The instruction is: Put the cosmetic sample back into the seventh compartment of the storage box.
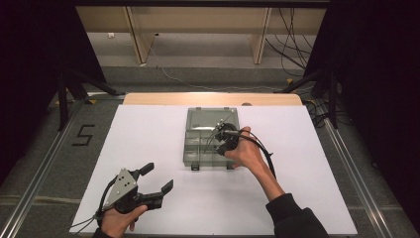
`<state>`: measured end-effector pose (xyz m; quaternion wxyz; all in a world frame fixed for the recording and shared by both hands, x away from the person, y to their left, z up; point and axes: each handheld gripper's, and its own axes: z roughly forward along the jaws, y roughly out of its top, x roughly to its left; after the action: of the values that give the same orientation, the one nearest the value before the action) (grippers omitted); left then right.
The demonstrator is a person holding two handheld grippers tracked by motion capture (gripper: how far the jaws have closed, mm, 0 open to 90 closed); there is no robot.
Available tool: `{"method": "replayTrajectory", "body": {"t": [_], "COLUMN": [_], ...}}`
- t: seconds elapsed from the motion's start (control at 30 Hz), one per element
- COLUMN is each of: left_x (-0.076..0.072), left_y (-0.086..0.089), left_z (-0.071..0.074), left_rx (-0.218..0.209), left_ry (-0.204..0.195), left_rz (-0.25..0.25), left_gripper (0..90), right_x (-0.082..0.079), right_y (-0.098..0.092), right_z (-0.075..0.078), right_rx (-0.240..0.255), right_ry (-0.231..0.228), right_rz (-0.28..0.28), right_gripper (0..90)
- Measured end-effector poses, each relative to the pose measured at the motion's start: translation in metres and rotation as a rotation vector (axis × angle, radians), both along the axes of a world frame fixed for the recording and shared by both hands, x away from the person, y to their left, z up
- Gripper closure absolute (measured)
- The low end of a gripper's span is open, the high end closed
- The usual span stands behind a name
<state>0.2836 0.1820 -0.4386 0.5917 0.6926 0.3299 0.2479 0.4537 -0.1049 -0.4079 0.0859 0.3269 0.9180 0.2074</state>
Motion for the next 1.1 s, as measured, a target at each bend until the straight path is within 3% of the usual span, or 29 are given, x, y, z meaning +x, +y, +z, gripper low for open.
{"method": "replayTrajectory", "body": {"t": [0.33,0.4,0.67,0.8,0.93,1.1], "left_x": [0.0,0.0,0.0,0.0,0.0,0.0], "left_y": [0.0,0.0,0.0,0.0,0.0,0.0], "left_z": [0.0,0.0,0.0,0.0,0.0,0.0], "left_rx": [-0.004,-0.006,-0.004,-0.003,0.002,0.003], "left_ry": [0.001,0.003,0.001,0.002,-0.001,0.003], "left_rz": [0.001,0.004,0.002,0.003,0.002,0.003], "left_gripper": [15.6,15.6,15.6,15.6,15.6,15.6], "right_x": [0.004,0.004,-0.001,-0.011,-0.021,-0.031], "right_y": [0.003,0.003,0.0,-0.004,-0.01,-0.015], "right_z": [-0.006,-0.007,0.001,0.009,0.014,0.017], "right_rx": [-0.019,-0.021,0.005,0.05,0.093,0.124], "right_ry": [0.003,0.005,-0.054,-0.114,-0.167,-0.188], "right_rz": [-0.006,-0.007,0.024,0.07,0.093,0.102], "right_gripper": [79.9,75.3,60.8,52.0,47.2,44.1]}}
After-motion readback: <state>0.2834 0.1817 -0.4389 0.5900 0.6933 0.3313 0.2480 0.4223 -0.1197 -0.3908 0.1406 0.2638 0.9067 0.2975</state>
